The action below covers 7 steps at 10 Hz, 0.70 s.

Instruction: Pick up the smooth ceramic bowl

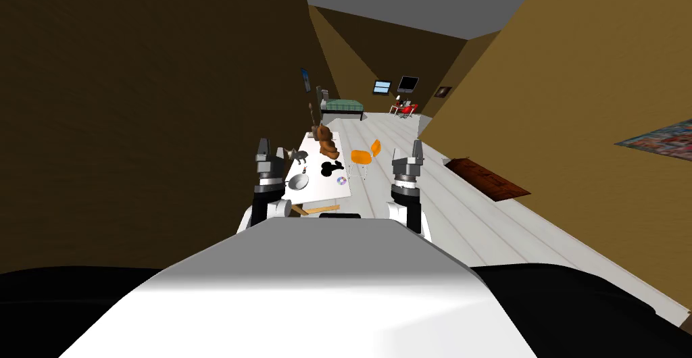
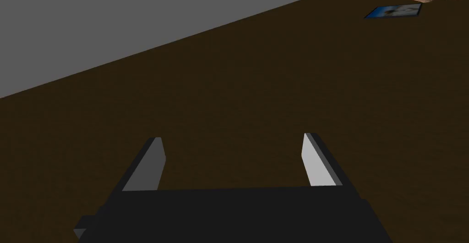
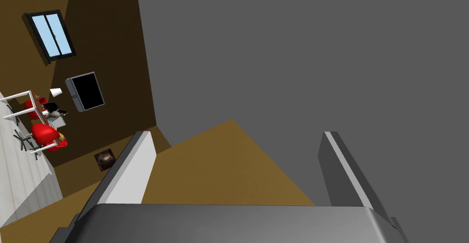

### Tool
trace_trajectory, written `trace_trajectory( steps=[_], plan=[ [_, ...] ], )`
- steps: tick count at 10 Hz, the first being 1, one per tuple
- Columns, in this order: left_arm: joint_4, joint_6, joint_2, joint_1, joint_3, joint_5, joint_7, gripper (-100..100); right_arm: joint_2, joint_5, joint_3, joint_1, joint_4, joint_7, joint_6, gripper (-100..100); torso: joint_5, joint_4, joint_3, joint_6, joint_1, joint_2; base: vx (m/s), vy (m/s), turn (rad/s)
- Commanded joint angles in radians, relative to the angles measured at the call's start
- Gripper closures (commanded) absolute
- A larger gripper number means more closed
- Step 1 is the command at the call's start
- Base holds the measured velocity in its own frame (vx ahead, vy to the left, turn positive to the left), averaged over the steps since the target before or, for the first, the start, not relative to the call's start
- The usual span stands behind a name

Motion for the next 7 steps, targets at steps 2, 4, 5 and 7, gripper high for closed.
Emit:
trace_trajectory(
  steps=[2,4,5,7],
  plan=[
    [0.059,0.049,0.043,-0.028,0.027,0.004,-0.005,-100,0.0,0.0,0.0,0.0,0.0,0.0,0.0,0,0.0,0.0,0.0,0.0,0.001,0.001,-0.031,0.004,-0.074],
    [0.106,0.089,0.069,-0.05,0.048,0.007,-0.008,-100,0.0,0.0,0.0,0.0,0.0,0.0,0.0,0,0.0,0.0,0.001,0.0,0.001,0.002,-0.034,0.005,-0.056],
    [0.134,0.111,0.082,-0.063,0.06,0.01,-0.009,-100,0.0,0.0,0.0,0.0,0.0,0.0,0.0,0,0.0,0.0,0.001,0.0,0.001,0.002,-0.03,0.003,-0.075],
    [0.191,0.163,0.11,-0.092,0.086,0.015,-0.011,-100,0.0,0.0,0.0,0.0,0.0,0.0,0.0,0,0.0,0.0,0.001,0.0,0.001,0.002,-0.029,-0.001,-0.071]
  ],
)
